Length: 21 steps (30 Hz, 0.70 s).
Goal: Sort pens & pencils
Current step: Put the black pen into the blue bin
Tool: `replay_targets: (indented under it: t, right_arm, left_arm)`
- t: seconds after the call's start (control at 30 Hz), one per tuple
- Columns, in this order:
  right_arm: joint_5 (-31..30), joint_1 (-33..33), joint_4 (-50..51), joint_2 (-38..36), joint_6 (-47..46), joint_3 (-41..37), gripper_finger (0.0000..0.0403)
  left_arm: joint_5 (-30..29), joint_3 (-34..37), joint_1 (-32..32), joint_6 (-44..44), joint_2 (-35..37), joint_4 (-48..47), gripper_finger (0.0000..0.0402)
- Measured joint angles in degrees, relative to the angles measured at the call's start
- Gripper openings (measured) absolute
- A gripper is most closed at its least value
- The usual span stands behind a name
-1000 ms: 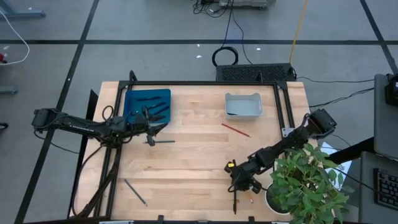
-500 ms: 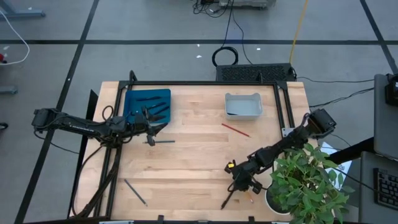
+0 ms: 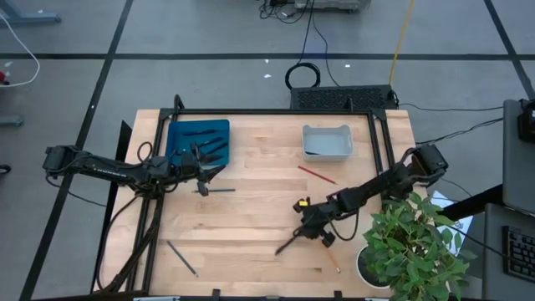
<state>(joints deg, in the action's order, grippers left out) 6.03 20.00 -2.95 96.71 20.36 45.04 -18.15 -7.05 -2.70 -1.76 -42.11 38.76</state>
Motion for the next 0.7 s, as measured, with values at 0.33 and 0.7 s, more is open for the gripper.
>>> replay_targets:
  t: [0.33, 0.7]
  right_arm:
    - [-0.6, -9.2, -12.5, -1.1, -0.5, -2.4, 0.0013]
    - [0.1, -21.7, -63.6, -0.5, -14.1, -13.4, 0.0013]
  left_arm:
    - [0.0, 0.0, 0.0, 0.0, 0.0, 0.0, 0.0173]
    - [-0.3, 0.0, 0.1, 9.8, 0.0, 3.4, 0.0172]
